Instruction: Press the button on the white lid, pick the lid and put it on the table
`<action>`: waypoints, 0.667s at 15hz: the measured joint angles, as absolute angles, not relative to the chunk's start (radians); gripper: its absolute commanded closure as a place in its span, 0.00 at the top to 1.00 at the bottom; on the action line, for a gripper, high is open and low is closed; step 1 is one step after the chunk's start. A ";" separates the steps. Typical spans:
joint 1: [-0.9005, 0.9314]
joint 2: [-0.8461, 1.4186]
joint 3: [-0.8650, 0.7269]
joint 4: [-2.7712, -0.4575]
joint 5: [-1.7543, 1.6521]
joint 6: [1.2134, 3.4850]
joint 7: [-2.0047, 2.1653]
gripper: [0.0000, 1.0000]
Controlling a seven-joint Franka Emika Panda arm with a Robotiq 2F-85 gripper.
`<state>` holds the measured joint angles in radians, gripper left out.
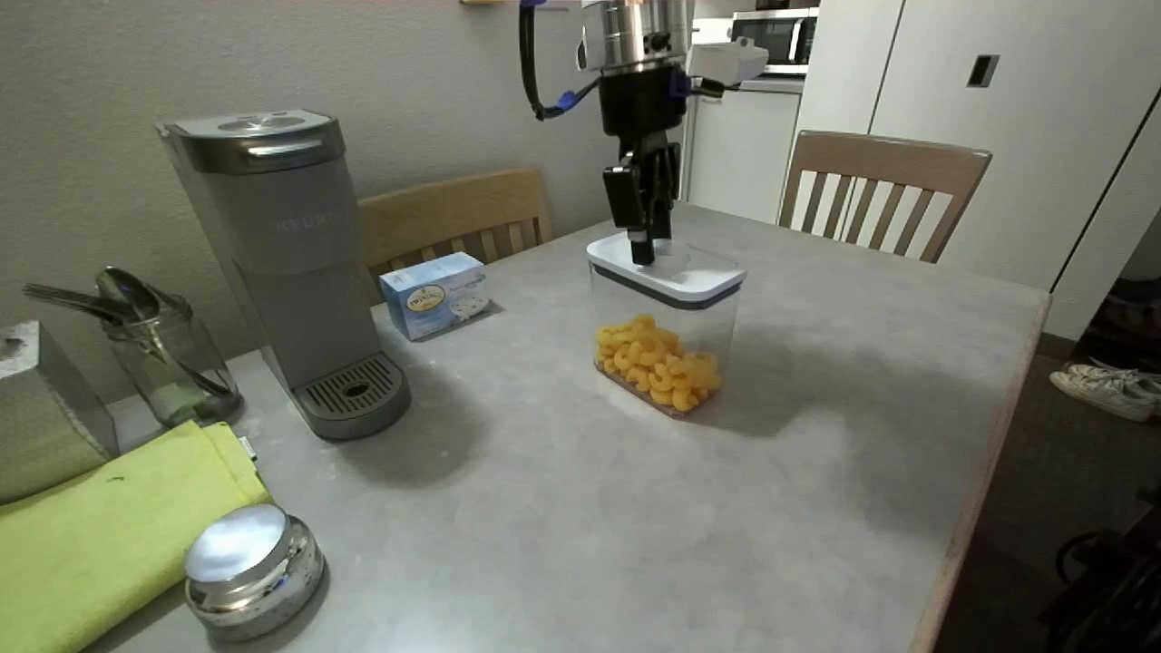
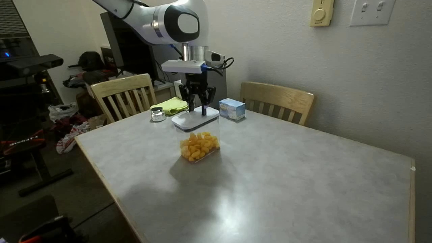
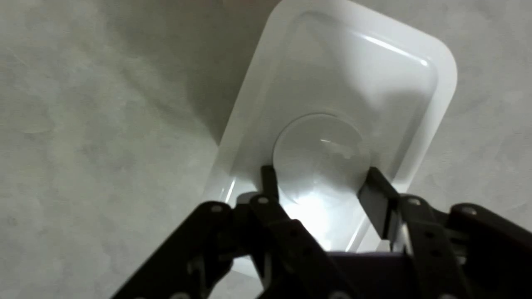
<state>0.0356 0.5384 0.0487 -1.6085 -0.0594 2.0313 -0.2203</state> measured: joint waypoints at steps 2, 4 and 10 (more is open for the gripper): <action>0.036 0.538 0.049 -1.608 -0.060 2.030 -0.218 0.27; 0.036 0.538 0.048 -1.607 -0.060 2.025 -0.213 0.27; 0.033 0.536 0.045 -1.588 -0.060 1.992 -0.209 0.27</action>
<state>0.0330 0.5358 0.0447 -1.5877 -0.0599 1.9921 -0.2091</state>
